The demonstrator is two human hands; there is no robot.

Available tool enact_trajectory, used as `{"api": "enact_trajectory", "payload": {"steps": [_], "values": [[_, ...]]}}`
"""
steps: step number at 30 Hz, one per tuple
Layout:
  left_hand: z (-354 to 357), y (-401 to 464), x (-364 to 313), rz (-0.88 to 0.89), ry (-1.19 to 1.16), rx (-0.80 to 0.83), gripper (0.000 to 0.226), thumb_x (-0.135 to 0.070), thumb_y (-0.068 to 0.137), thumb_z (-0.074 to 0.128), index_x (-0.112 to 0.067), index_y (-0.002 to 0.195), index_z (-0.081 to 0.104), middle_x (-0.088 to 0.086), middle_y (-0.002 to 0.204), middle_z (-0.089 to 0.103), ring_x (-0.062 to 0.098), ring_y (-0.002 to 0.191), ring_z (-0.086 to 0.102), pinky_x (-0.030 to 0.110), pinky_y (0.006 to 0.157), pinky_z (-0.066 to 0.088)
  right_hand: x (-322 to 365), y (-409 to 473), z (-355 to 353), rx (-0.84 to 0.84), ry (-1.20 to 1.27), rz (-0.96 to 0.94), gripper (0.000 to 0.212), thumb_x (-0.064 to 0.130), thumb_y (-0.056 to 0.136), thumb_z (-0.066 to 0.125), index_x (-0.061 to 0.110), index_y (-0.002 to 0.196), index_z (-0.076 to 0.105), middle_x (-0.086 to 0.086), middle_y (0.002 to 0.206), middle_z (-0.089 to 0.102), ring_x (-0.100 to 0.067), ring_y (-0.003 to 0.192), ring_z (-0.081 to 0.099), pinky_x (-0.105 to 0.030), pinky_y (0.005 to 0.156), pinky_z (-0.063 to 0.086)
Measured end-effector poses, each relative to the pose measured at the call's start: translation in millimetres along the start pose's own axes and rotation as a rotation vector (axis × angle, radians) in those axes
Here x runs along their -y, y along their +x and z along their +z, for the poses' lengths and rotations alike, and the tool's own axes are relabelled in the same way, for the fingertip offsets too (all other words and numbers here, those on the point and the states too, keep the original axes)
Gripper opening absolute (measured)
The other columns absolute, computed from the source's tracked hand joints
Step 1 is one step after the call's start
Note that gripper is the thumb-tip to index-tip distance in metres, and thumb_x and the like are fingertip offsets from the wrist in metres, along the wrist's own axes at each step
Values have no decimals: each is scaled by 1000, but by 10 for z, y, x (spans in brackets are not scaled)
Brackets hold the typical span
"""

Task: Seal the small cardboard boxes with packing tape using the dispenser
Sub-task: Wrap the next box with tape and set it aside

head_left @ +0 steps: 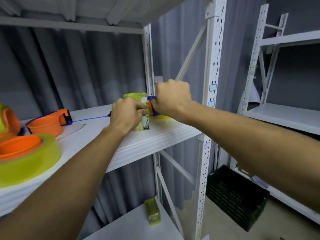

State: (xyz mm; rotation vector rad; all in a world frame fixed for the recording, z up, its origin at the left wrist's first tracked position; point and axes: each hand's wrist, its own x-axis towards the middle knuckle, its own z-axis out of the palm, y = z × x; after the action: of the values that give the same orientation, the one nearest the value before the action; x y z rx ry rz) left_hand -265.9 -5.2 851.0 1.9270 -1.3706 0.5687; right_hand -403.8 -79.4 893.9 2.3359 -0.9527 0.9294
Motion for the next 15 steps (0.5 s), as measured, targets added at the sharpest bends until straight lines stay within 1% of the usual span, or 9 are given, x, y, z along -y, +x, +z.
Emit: {"api": "enact_trajectory", "payload": {"steps": [2,4,7,9,11,12,13,14,15], "values": [[0,12,6,-17,-4,4,18,-29,87,71,-34,102,79,0,102,77,34,101,63,32,84,46,-38,39,-36,18,11,24,44,41,80,63,21,60,30,-1,64,36,-24,52,36,-27,48,15],[27,5,12,-62,-23,-6,22,-33,85,68,-36,104,79,1,104,77,34,103,62,33,88,48,-89,46,-13,10,21,34,46,46,84,61,21,62,29,0,62,28,-28,60,41,-27,48,15],[99,-6,-23,-100,-134,-45,19,-42,86,70,-31,97,81,-1,95,77,31,100,62,32,85,48,-122,4,63,2,58,53,44,50,86,61,22,65,35,1,60,30,-28,62,45,-29,52,26],[153,-6,-52,-125,-261,-71,21,-43,85,75,-24,92,82,-1,90,77,26,97,64,34,96,47,-163,-20,99,2,90,83,42,52,85,62,22,67,38,2,60,31,-28,62,46,-31,55,30],[217,-3,-67,-152,-278,-110,24,-43,82,78,-20,85,80,-6,89,76,19,94,63,39,121,24,-222,-34,119,-3,99,101,39,54,84,62,21,71,45,2,60,32,-28,63,48,-32,56,31],[252,8,-80,-163,-239,-126,25,-45,81,79,-20,80,77,-9,86,73,15,89,60,39,123,11,-254,-40,124,-7,98,104,38,54,84,62,20,73,48,3,60,32,-29,64,49,-32,56,32],[285,14,-100,-173,-200,-144,25,-44,79,80,-21,75,72,-11,80,68,11,80,55,39,123,8,-283,-50,125,-10,102,110,38,55,84,61,20,74,49,3,60,32,-29,64,50,-31,57,32],[312,20,-123,-180,-170,-164,25,-41,79,80,-21,71,66,-12,74,63,8,72,49,41,122,14,-313,-59,121,-14,107,116,38,55,84,61,20,75,49,2,60,32,-30,64,50,-31,57,32],[331,21,-146,-185,-152,-180,23,-35,79,79,-21,68,63,-10,69,59,9,66,45,43,116,28,-344,-67,112,-16,112,123,39,55,83,62,20,74,48,2,60,33,-31,64,49,-31,57,32]]}}
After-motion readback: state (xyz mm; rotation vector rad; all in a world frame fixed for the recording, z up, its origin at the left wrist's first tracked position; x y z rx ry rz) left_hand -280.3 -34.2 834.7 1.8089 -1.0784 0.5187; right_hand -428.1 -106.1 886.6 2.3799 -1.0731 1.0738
